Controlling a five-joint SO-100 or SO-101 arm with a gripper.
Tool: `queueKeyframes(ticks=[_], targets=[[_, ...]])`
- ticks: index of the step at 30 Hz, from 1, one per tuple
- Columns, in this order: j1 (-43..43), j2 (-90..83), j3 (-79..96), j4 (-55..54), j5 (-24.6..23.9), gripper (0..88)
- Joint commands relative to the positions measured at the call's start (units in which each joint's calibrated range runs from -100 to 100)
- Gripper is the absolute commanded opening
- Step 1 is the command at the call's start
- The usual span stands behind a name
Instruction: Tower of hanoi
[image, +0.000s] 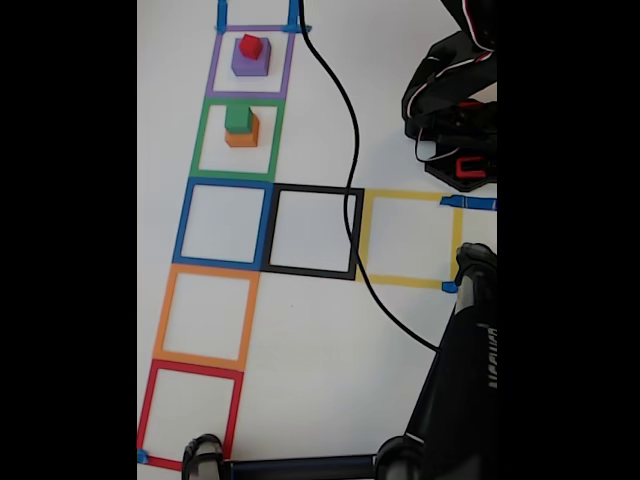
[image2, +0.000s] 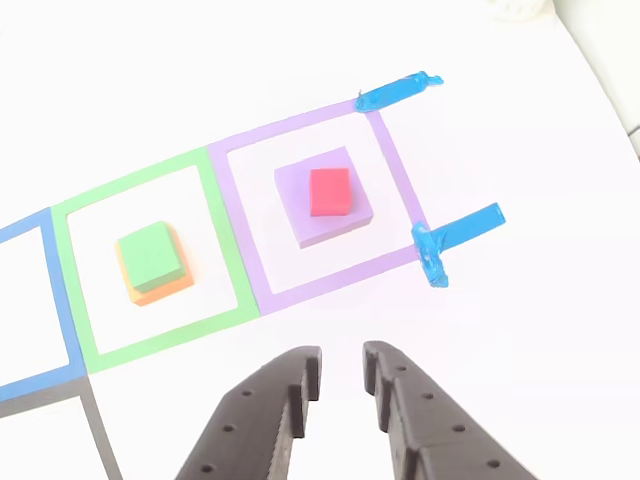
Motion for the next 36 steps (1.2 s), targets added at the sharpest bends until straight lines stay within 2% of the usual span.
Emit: queueKeyframes(ticks=[1, 6, 12, 18, 27, 36], targets=[[2.28, -7.13, 17.14, -14.04, 0.0, 3.2], [4.39, -12.78, 37.14, -31.37, 0.0, 14.5], [5.74, -16.49, 58.5, -53.64, 0.0, 23.6], [4.78, -12.94, 68.78, -69.35, 0.0, 25.9], [4.68, 6.28, 75.96, -101.73, 0.0, 26.5], [6.79, 22.18, 76.23, -120.28, 0.0, 26.4]])
